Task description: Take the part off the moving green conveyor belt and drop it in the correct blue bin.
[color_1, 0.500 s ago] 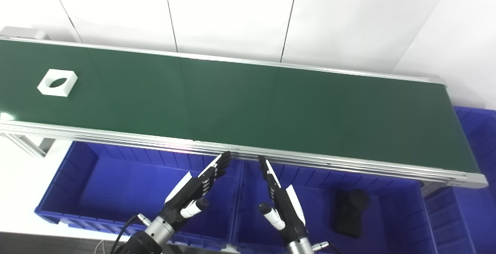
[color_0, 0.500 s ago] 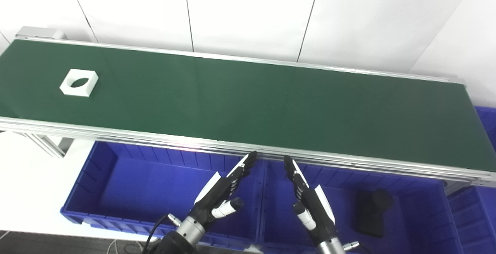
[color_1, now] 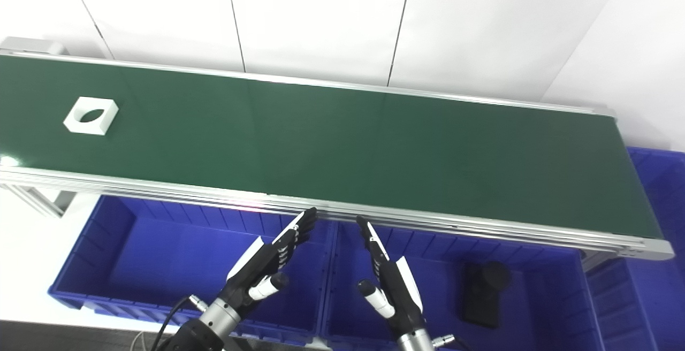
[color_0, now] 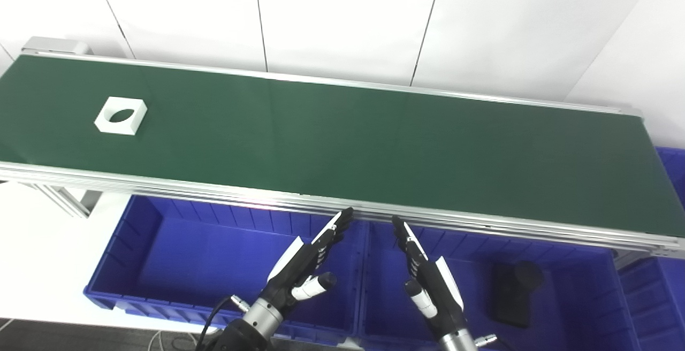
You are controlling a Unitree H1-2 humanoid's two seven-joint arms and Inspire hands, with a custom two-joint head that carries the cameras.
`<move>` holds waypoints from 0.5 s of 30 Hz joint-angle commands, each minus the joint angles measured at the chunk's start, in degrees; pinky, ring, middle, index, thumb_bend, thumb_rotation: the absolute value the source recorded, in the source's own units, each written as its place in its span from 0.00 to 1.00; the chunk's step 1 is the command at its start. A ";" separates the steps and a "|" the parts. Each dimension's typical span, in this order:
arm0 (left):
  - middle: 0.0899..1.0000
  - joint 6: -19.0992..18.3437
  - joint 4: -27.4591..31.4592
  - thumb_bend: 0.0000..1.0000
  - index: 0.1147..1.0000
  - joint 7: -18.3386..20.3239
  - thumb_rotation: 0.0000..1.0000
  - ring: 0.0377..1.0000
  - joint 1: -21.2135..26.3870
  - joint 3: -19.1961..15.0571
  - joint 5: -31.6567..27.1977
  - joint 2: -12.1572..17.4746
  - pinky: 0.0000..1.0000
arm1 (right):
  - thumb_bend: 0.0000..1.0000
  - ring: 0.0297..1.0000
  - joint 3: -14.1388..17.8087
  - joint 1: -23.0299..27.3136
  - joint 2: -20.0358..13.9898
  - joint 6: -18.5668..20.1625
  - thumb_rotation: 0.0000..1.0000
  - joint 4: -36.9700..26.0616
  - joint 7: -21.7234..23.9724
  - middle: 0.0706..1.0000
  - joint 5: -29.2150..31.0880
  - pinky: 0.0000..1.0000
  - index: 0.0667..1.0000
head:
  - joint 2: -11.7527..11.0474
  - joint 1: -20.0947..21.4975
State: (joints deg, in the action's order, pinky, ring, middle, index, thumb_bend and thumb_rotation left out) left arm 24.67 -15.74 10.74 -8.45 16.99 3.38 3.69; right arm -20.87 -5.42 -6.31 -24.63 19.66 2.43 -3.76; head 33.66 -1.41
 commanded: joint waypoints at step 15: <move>1.00 2.24 0.51 1.00 1.00 -0.84 0.90 1.00 1.06 0.14 0.23 -0.10 1.00 | 1.00 1.00 0.01 0.79 0.34 -2.30 0.97 -0.68 -0.28 1.00 -0.06 0.99 0.98 | -0.03 0.18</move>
State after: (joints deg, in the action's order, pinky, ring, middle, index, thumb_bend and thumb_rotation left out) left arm 24.67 -16.05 10.26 -8.42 17.05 3.26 3.70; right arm -20.90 -5.40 -6.31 -24.63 19.97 2.33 -3.89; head 33.57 -1.14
